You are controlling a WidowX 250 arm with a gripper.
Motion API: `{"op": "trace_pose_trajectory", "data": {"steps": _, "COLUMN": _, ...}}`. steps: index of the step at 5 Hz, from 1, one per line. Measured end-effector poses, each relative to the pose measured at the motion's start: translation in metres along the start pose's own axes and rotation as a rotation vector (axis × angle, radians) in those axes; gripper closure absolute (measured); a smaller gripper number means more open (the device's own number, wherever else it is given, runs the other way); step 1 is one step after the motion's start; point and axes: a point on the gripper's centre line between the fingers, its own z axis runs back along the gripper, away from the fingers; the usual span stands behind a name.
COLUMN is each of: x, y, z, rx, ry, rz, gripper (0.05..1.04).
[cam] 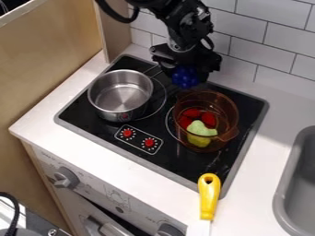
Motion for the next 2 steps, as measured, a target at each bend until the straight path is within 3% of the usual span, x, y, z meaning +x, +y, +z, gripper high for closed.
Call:
{"op": "trace_pose_trajectory", "data": {"steps": 1, "x": -0.0013, "y": -0.0001, "z": 0.0004, "rx": 0.001, "ry": 0.017, "rz": 0.003, "gripper": 0.208}}
{"op": "trace_pose_trajectory", "data": {"steps": 2, "x": 0.0004, "y": 0.0002, "z": 0.0008, "rx": 0.017, "ry": 0.003, "rz": 0.009, "gripper": 0.117}}
